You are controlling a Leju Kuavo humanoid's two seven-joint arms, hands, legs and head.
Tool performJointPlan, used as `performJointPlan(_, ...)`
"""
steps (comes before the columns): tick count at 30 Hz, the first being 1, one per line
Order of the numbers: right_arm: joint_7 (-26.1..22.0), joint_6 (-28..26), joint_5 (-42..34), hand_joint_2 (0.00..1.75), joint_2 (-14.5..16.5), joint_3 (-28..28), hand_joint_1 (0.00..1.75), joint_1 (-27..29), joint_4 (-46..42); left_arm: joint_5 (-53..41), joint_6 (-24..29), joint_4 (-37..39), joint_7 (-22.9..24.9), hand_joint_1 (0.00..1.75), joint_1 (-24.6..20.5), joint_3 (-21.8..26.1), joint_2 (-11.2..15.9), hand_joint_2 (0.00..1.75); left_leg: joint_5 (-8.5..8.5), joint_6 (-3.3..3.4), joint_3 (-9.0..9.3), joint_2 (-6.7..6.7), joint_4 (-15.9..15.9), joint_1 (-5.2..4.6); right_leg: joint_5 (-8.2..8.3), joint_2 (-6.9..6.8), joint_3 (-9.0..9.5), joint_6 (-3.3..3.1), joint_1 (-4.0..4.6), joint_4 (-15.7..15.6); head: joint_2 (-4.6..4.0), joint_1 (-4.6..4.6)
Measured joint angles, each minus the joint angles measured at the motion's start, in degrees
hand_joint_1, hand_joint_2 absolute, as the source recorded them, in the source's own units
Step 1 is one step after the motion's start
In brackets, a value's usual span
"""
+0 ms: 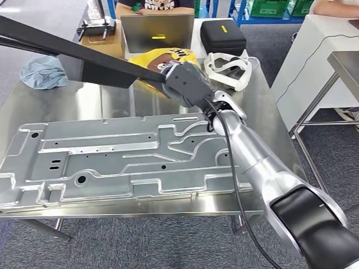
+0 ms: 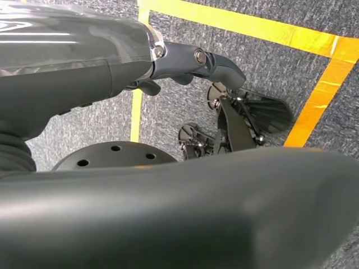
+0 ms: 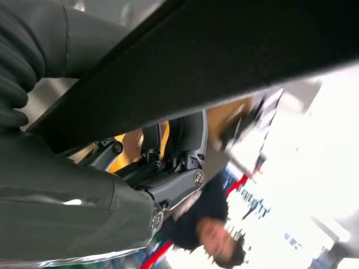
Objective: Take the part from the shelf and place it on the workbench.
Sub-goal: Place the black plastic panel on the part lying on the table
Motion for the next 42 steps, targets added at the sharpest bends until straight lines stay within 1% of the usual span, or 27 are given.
performJointPlan(5,0.59,-2.41,6.96,1.75,-1.60,-4.10,1.75,1.55,-2.07,0.19,0.50,0.00,-0.10,0.00,0.11,0.02,0.00,1.75,0.00,0.00,0.00,0.00,0.00,0.00,0.00,0.00,-0.01,0.00,0.00,0.00,0.00,0.00)
performJointPlan(10,0.39,-4.24,11.53,1.75,-2.51,-7.07,1.75,5.39,-4.90,0.37,0.70,0.00,-0.27,0.00,0.12,0.10,0.00,1.75,0.00,0.00,0.00,0.00,-0.01,0.00,0.00,0.00,-0.01,0.00,0.01,0.00,0.00,0.00)
performJointPlan(15,0.70,-7.42,17.57,1.75,-3.51,-7.93,1.75,11.45,-10.65,1.37,0.91,0.00,-0.57,0.00,0.12,0.65,-0.04,1.75,0.00,0.00,0.00,0.00,-0.02,0.01,-0.01,0.00,-0.03,0.00,0.02,0.00,0.00,0.00)
performJointPlan(21,2.65,-10.96,25.95,1.75,-4.57,-8.06,1.75,20.15,-18.44,2.37,1.66,0.00,-1.13,0.00,0.17,1.56,-0.33,1.75,-0.01,-0.01,0.00,0.00,-0.05,0.01,-0.02,-0.01,-0.03,-0.01,0.02,-0.01,0.00,0.00)
performJointPlan(26,5.54,-14.67,34.35,1.75,-5.20,-8.04,1.75,25.90,-23.37,3.26,1.89,0.00,-1.31,0.00,0.23,2.32,-0.64,1.75,-0.01,-0.01,0.00,0.00,-0.05,0.01,-0.02,-0.01,-0.03,-0.01,0.02,-0.01,0.00,0.00)
performJointPlan(30,8.87,-17.45,42.23,1.75,-5.56,-8.02,1.75,30.12,-27.52,3.39,2.42,0.00,-1.33,0.00,0.38,2.79,-0.85,1.75,-0.01,-0.01,0.00,0.00,-0.06,0.00,-0.02,-0.01,-0.03,-0.01,0.02,-0.01,0.00,0.00)
performJointPlan(35,13.59,-18.49,51.90,1.75,-5.66,-7.81,1.75,31.98,-30.65,3.31,2.59,0.00,-1.44,0.00,0.38,3.08,-0.95,1.75,-0.01,-0.01,0.00,0.00,-0.06,-0.01,-0.02,0.00,-0.02,-0.01,0.02,-0.01,0.00,0.00)
performJointPlan(42,16.70,-17.01,57.69,1.75,-5.20,-7.44,1.75,31.27,-30.82,2.95,2.32,0.00,-1.80,0.00,0.33,3.10,-0.96,1.75,-0.01,-0.01,0.00,0.00,-0.06,-0.01,-0.02,0.00,0.00,-0.01,0.03,-0.01,0.00,0.00)
